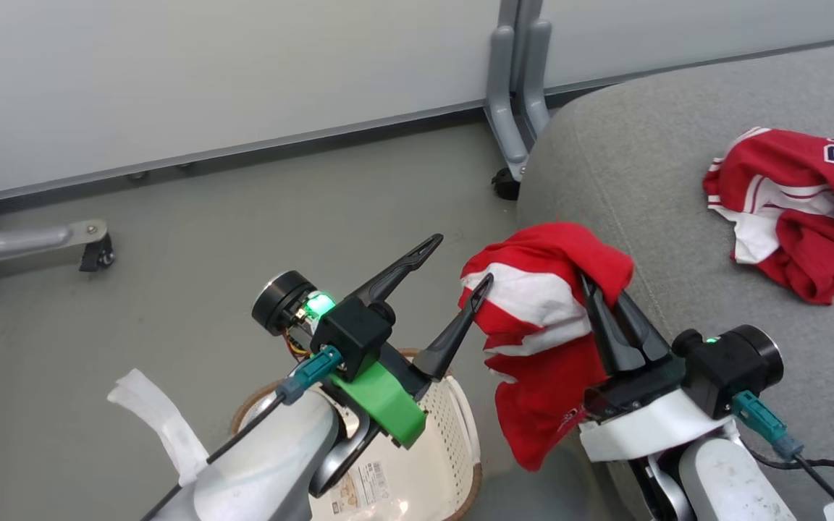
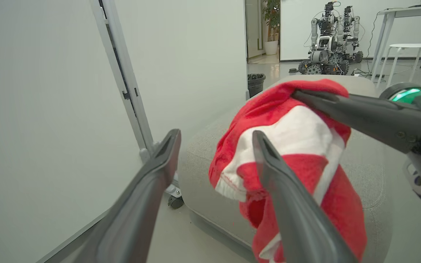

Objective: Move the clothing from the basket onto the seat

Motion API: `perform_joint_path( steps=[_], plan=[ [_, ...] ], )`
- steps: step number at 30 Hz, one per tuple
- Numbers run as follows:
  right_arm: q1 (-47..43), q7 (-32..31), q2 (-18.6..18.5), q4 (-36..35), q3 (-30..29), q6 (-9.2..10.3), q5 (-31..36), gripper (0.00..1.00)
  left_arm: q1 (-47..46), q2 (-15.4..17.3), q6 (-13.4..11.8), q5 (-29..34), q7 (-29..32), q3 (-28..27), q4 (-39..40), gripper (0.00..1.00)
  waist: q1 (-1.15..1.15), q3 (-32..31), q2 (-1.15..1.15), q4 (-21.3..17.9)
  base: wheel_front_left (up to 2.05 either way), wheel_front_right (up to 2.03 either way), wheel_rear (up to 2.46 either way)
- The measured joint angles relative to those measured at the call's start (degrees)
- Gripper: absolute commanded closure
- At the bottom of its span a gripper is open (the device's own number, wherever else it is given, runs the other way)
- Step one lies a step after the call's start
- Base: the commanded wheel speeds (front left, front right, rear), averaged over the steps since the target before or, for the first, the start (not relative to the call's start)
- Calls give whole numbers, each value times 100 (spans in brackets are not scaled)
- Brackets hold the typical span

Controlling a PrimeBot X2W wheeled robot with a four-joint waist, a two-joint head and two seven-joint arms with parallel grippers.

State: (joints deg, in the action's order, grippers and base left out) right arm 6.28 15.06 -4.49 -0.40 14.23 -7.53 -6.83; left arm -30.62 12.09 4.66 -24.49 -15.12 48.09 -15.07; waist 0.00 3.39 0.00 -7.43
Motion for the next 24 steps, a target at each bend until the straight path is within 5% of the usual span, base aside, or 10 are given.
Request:
perform_joint_path(
  steps=[15,24],
  plan=[
    [-10,0,69,-541,-895,0,308,100,-208,216,46,54,231,188,224,0,0,443,0,-1389,0,0,0],
    [333,0,140,-724,-1407,0,348,100,-319,352,97,87,428,345,421,0,0,1042,0,-1739,0,0,0]
  ],
)
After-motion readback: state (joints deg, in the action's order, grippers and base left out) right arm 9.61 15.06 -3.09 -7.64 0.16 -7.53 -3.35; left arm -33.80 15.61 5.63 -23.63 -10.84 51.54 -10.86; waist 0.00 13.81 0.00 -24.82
